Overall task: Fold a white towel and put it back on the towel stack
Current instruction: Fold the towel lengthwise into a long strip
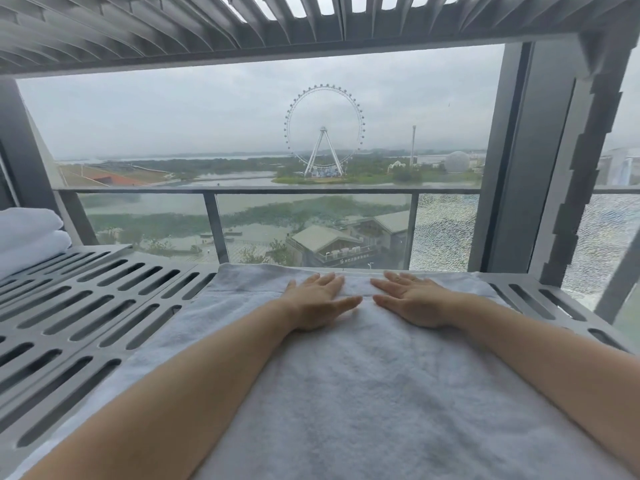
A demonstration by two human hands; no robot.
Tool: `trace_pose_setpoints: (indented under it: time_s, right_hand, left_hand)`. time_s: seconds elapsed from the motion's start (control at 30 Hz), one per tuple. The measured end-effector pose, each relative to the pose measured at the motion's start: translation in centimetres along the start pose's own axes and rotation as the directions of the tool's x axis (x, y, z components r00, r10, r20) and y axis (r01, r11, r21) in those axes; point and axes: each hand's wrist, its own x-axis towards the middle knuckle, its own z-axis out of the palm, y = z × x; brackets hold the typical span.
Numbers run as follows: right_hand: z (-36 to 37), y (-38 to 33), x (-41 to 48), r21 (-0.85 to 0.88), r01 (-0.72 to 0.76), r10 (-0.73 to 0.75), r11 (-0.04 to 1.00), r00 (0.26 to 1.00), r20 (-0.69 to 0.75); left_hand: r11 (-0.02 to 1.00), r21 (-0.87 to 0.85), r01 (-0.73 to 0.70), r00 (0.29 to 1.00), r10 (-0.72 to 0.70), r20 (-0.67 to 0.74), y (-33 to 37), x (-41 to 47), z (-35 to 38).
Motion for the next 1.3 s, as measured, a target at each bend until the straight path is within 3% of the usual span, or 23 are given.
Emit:
trace_pose_setpoints:
  time_s: [0.13,0.23,0.4,0.53,0.6,0.67,0.97,1.13,1.3]
  right_hand:
    - [0.5,-1.8,-1.1,0.079,0.111,-0.104,0.991,0.991,-0.086]
    - [1.9,-2.9,-2.2,0.029,0.177,-0.176,0.984,0.984,-0.008]
    - [0.8,-3.3,-2.2,-0.016,0.141,-0.141,0.990,0.990,-0.006]
    - [0.1,-5.1,-3.1,-0.059,0.085,-0.089,0.995,0.994,-0.069]
    - [0.6,-6.4,-4.7,0.027,0.074,-0.071,0.997,0.992,-0.107]
    - [2.0,-7.2,-6.5,0.041,0.073,-0.071,0.996,0.997,-0.042]
    - [1.9,-8.6,-10.4,0.002,-0.011,0.011,1.000,0.997,-0.083]
    - [4.2,-11.4,-13.3,-0.013,0.083,-0.083,0.996,0.996,-0.009]
    - [3.0,-13.5,-15.3,-0.001,-0.009,0.008,1.000,0.998,-0.056]
  left_hand:
    - [0.998,-0.021,-0.051,0.999,0.050,-0.021,0.4,-2.3,-0.5]
    - [0.998,0.056,-0.024,0.999,0.022,0.029,0.2,-5.0,0.7]
    - [0.998,0.063,-0.026,0.999,0.025,0.022,-0.9,-6.8,-0.1]
    - [0.979,0.204,-0.008,0.999,0.015,-0.036,0.1,-7.0,-1.0]
    - [0.992,0.124,0.017,0.999,-0.011,-0.048,0.6,-7.9,-0.4]
    - [0.999,-0.001,0.035,0.999,-0.035,0.026,0.8,-9.2,0.8]
    - [0.996,0.077,0.036,0.999,-0.036,-0.007,1.6,-12.5,0.7]
    - [0.997,0.042,-0.071,0.997,0.070,0.039,0.4,-16.3,1.5]
    - [0.999,0.032,0.019,0.999,-0.020,0.038,1.0,-18.4,0.7]
